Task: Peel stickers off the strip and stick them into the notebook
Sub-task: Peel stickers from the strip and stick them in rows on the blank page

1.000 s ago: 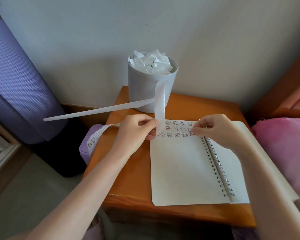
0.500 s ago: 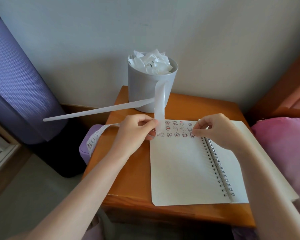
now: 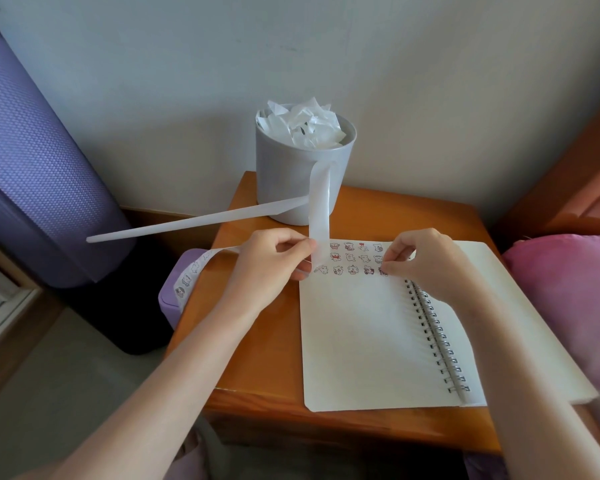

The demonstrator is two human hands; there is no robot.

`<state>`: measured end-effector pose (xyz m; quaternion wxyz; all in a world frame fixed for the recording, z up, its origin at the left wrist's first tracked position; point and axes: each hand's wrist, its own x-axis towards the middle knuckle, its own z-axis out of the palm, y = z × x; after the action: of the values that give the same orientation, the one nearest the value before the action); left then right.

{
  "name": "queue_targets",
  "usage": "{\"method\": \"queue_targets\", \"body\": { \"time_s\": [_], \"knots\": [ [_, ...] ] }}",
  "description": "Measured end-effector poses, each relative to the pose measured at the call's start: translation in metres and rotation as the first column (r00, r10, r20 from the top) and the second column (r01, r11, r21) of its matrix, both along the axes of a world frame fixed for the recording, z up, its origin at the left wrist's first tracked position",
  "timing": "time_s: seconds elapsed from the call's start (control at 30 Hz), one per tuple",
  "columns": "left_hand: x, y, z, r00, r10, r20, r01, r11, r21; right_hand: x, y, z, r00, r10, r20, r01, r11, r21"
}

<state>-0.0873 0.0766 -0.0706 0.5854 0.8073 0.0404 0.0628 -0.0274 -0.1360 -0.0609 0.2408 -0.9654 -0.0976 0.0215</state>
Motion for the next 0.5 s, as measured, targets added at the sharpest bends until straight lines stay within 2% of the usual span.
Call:
{"method": "queue_targets", "body": {
  "time_s": [0.13,0.33,0.5],
  "knots": [
    [0.000,0.000,-0.001,1.000,0.000,0.003,0.000,1.000,0.004,0.002,-0.002,-0.002,0.998,-0.010,0.059,0.014,0.997,-0.075],
    [0.001,0.001,-0.002,1.000,0.004,0.012,-0.004,1.000,-0.016,0.008,-0.006,-0.009,0.999,-0.029,-0.018,0.031,0.992,0.120],
    [0.000,0.001,-0.001,1.000,0.006,0.021,-0.006,1.000,-0.026,0.008,-0.005,-0.012,0.999,-0.054,0.006,0.052,0.983,0.176]
  ]
}}
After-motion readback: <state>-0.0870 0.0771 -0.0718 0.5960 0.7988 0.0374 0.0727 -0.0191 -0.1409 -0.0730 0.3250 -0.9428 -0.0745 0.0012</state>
